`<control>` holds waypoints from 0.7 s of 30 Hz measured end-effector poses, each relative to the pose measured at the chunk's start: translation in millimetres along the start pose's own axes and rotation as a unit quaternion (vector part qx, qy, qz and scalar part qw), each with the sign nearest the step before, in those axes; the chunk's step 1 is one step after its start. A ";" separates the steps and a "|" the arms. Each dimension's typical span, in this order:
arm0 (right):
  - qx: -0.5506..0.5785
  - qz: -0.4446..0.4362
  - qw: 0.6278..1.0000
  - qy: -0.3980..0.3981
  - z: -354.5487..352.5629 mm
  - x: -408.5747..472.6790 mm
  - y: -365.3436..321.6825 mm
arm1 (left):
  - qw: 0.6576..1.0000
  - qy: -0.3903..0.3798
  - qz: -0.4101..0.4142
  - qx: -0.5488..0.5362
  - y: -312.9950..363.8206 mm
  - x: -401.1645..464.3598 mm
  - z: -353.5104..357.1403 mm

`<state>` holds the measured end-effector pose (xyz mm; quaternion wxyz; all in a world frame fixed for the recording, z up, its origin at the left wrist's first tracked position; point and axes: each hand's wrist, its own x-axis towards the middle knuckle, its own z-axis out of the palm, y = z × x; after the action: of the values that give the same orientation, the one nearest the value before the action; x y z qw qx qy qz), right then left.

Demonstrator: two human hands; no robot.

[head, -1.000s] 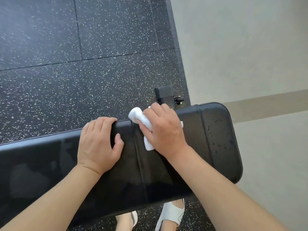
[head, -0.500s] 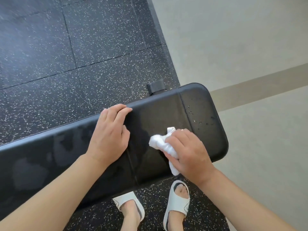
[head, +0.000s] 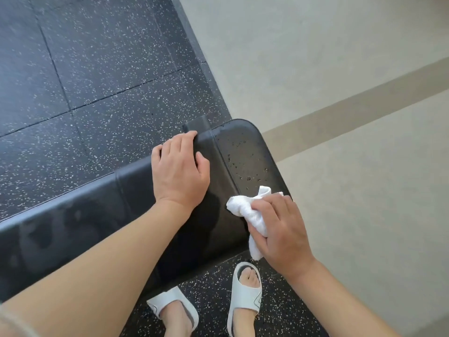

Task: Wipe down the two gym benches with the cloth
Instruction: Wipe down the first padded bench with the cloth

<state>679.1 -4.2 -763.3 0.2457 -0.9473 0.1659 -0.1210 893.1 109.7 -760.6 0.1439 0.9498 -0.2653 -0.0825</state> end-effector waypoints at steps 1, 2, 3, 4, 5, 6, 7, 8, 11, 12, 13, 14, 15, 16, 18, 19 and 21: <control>-0.007 0.002 1.000 0.005 2.1 9.4 -1.2 | 1.000 0.003 -0.001 0.003 -0.5 0.5 0.5; -0.016 0.005 1.000 0.010 3.9 23.1 -2.9 | 1.000 0.004 -0.002 0.008 0.5 1.4 0.7; -0.024 0.009 1.000 0.016 6.1 40.3 -4.9 | 1.000 0.007 -0.001 0.012 1.7 2.3 1.3; -0.028 0.016 0.999 0.022 9.1 60.6 -7.2 | 1.000 0.010 -0.001 0.015 2.7 3.6 2.0; -0.029 0.024 0.999 0.030 12.9 83.3 -9.6 | 1.000 0.013 -0.001 0.016 3.4 4.6 3.0; -0.030 0.032 0.998 0.038 17.7 108.0 -12.3 | 1.000 0.015 -0.003 0.017 3.5 4.9 3.6; -0.030 0.041 0.998 0.046 23.4 133.9 -15.0 | 1.000 0.017 -0.005 0.018 3.5 5.2 4.3; -0.032 0.049 0.997 0.049 29.3 159.1 -17.3 | 1.000 0.018 -0.005 0.019 3.5 5.8 5.1; -0.047 0.062 0.997 0.026 46.2 211.4 -23.2 | 1.000 0.015 -0.001 0.021 2.4 7.3 7.3; -0.047 0.062 0.997 0.018 49.2 217.0 -23.5 | 1.000 0.014 -0.001 0.026 1.8 7.6 8.1; -0.043 0.058 0.997 0.015 49.8 216.3 -22.8 | 0.999 0.013 0.000 0.030 1.2 7.9 8.8; -0.034 0.053 0.998 0.021 47.8 210.1 -21.2 | 0.999 0.012 0.001 0.032 1.2 8.1 9.1; -0.020 0.048 0.998 0.031 43.9 198.9 -19.6 | 0.999 0.009 0.000 0.033 1.6 8.1 9.2; -0.006 0.045 0.998 0.043 39.5 183.6 -18.7 | 0.999 0.005 -0.001 0.033 1.8 7.9 9.0; 0.009 0.040 0.998 0.051 30.6 142.3 -16.7 | 0.999 0.000 -0.002 0.041 1.1 7.6 9.0; 0.010 0.033 0.998 0.047 25.9 117.6 -13.8 | 0.999 -0.001 -0.001 0.045 0.8 6.9 8.9; 0.010 0.024 0.999 0.038 14.7 70.6 -4.7 | 0.999 0.001 0.001 0.047 1.5 6.1 8.4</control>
<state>749.5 -20.4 -763.0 0.2512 -0.9354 0.1963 -0.1528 895.6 103.3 -768.6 0.0997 0.9553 -0.2694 -0.0693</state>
